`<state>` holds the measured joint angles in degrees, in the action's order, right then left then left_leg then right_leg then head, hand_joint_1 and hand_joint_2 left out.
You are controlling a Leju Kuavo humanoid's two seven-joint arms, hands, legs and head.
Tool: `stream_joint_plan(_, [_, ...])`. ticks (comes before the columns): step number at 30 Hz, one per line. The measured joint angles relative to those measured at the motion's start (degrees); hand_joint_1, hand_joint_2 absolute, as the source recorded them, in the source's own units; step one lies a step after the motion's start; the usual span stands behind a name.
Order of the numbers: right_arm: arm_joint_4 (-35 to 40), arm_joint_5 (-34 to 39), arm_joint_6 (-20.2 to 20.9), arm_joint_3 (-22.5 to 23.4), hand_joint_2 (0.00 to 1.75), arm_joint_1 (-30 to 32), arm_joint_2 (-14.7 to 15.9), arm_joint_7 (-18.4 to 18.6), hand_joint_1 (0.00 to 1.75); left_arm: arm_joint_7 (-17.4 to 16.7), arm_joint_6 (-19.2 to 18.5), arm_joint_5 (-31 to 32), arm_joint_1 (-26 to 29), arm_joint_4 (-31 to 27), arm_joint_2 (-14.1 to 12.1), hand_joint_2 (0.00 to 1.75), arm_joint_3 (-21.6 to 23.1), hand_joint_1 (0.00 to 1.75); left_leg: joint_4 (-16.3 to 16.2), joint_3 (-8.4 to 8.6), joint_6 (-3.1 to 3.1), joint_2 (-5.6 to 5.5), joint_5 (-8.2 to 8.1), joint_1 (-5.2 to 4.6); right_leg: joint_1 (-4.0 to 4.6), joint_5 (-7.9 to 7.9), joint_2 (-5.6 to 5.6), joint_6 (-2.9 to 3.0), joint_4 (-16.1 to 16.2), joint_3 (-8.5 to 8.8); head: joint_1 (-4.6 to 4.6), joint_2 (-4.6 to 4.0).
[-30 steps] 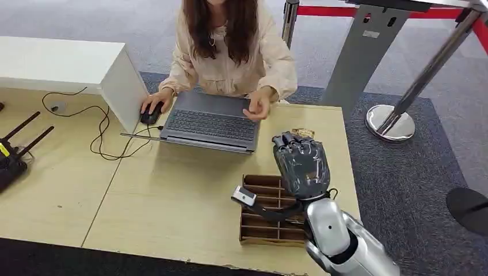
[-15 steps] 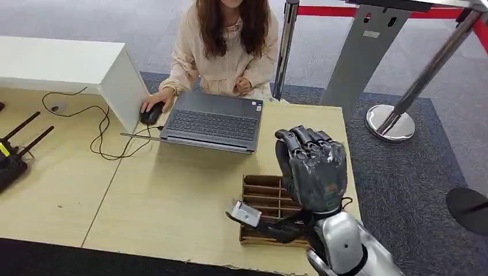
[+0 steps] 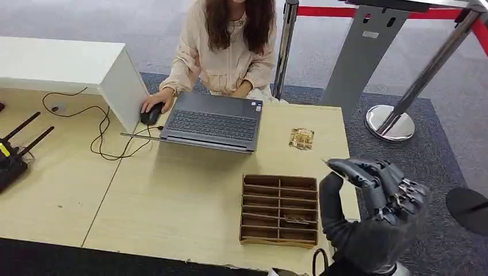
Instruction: Pass the card to the sensor for recognition and then transmit it.
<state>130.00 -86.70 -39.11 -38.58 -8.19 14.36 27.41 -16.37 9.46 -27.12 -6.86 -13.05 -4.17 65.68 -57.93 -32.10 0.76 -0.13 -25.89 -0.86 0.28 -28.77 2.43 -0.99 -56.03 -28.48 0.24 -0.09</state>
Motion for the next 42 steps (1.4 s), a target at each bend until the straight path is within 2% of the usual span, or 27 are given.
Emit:
stream_joint_plan(3, [1.10, 3.72, -0.32, 0.07, 1.75, 1.66, -0.48, -0.51, 1.75, 0.00, 0.28, -0.46, 0.00, 0.00, 0.20, 0.00, -0.52, 0.00, 0.00, 0.00, 0.00, 0.00, 0.00, 0.00, 0.00, 0.00, 0.00, 0.00, 0.00, 0.00, 0.00, 0.00])
stream_joint_plan(5, [1.36, 7.92, -0.32, 0.83, 1.75, 3.79, -1.49, -3.75, 1.75, 0.00, 0.50, -0.72, 0.01, 0.00, 0.35, 0.00, -0.96, 0.00, 0.00, -0.01, 0.00, 0.00, 0.00, 0.00, 0.00, 0.00, 0.00, 0.00, 0.00, 0.00, 0.00, 0.00])
stream_joint_plan(7, [1.36, 15.65, -0.32, 2.18, 1.75, 6.29, -2.90, -10.06, 1.75, 0.00, 0.68, -1.20, 0.05, 0.00, 0.50, 0.00, -1.35, 0.00, 0.00, -0.01, 0.00, -0.01, -0.01, 0.00, 0.00, -0.01, 0.00, 0.00, 0.00, 0.00, -0.02, 0.00])
stream_joint_plan(10, [0.72, 29.90, -0.39, 5.18, 1.75, 11.35, -6.27, -22.83, 1.75, 0.02, 0.87, -1.90, 0.10, 0.00, 0.76, 0.00, -1.99, 0.00, 0.02, -0.03, -0.02, -0.02, -0.02, 0.00, 0.01, -0.04, 0.01, 0.05, 0.00, -0.01, 0.00, 0.00])
stream_joint_plan(12, [0.01, 37.73, -0.45, 6.45, 1.75, 14.07, -8.12, -29.04, 1.75, 0.13, 1.20, -2.40, 0.12, 0.00, 0.94, 0.00, -2.49, 0.00, 0.02, -0.02, -0.02, -0.03, -0.02, 0.01, 0.01, -0.05, 0.00, 0.06, 0.00, -0.01, -0.02, 0.00])
stream_joint_plan(14, [-1.03, 44.70, -0.48, 7.50, 1.75, 16.53, -9.77, -33.38, 1.75, 0.37, 1.46, -2.93, 0.13, 0.00, 1.16, 0.00, -2.86, 0.00, 0.03, -0.03, -0.02, -0.02, -0.03, 0.01, 0.01, -0.06, 0.00, 0.07, 0.00, -0.01, 0.00, 0.00])
stream_joint_plan(19, [-3.14, 48.32, -0.50, 9.64, 1.75, 19.21, -12.59, -34.91, 1.75, 0.42, 1.60, -3.28, 0.17, 0.00, 1.46, 0.00, -3.89, 0.00, 0.03, -0.01, -0.03, -0.01, -0.02, 0.01, 0.01, -0.05, 0.00, 0.06, 0.00, 0.00, 0.00, 0.00])
stream_joint_plan(23, [-4.41, 50.68, -0.50, 10.38, 1.75, 20.25, -13.64, -35.98, 1.75, 0.41, 1.77, -3.59, 0.25, 0.00, 1.66, 0.00, -4.39, 0.00, 0.03, 0.00, -0.02, -0.01, -0.02, 0.00, 0.00, -0.05, 0.00, 0.06, 0.00, 0.01, -0.02, 0.00])
stream_joint_plan(42, [-6.77, 49.94, -0.57, 10.82, 1.75, 20.25, -14.69, -35.54, 1.75, 0.41, 1.77, -3.74, 0.35, 0.00, 1.79, 0.00, -5.38, 0.00, 0.03, 0.01, -0.03, 0.00, -0.02, 0.01, 0.01, -0.05, 0.00, 0.06, 0.00, 0.01, 0.00, 0.00])
